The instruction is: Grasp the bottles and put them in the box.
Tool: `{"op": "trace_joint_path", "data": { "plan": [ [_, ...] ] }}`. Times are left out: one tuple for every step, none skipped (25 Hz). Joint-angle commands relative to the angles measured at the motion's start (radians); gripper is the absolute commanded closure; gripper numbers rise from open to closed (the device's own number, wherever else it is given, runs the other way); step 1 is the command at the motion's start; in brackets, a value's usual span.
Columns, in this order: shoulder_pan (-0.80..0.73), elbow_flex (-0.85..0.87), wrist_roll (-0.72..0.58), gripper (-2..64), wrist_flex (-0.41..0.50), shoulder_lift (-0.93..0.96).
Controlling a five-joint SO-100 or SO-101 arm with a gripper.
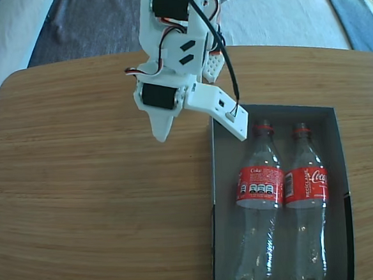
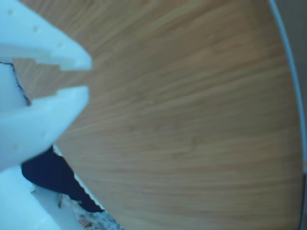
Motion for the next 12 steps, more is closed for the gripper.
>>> {"op": "trace_joint_path", "data": {
  "plan": [
    [0.031,0.011,0.005,61.8,-0.031,0.075],
    [0.041,0.029,0.005,61.8,-0.044,0.097],
    [0.049,0.048,0.000,61.8,-0.058,0.118],
    [0.051,0.067,-0.002,61.8,-0.067,0.141],
    [0.048,0.087,-0.003,61.8,-0.072,0.161],
    [0.041,0.103,-0.005,61.8,-0.072,0.181],
    [0.040,0.120,-0.006,61.8,-0.072,0.201],
    [0.038,0.137,-0.008,61.8,-0.072,0.221],
    [0.038,0.152,-0.008,61.8,-0.072,0.241],
    [0.032,0.172,-0.009,61.8,-0.072,0.261],
    [0.015,0.187,-0.012,61.8,-0.069,0.281],
    [-0.009,0.206,-0.031,61.8,-0.066,0.301]
  ]
}}
